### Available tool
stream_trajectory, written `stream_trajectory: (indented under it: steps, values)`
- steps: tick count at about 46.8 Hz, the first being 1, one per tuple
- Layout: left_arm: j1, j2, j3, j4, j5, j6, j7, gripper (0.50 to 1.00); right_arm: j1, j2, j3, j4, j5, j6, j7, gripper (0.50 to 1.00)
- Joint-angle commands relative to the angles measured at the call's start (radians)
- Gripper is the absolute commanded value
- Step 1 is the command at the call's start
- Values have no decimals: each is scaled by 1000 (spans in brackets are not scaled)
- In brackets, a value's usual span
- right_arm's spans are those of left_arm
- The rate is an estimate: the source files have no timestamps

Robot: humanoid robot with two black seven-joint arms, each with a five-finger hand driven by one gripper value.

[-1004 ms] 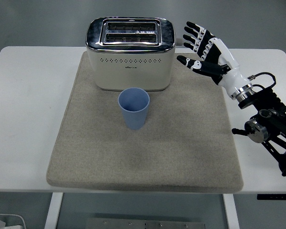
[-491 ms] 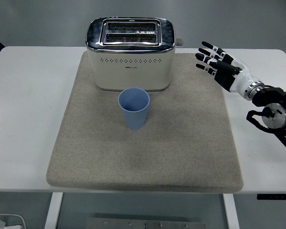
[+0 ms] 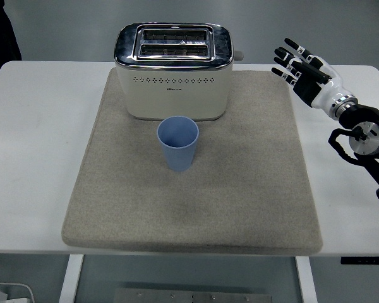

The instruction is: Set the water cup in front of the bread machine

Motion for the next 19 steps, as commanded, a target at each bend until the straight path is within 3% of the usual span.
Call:
stream_trajectory:
  steps: [1, 19]
  values:
    - [0, 0, 0, 0, 0, 0, 0, 1000, -1, 27, 26, -16, 0, 0, 0, 926]
    - [0, 0, 0, 0, 0, 0, 0, 1000, 22, 88, 37, -94, 0, 1, 3, 926]
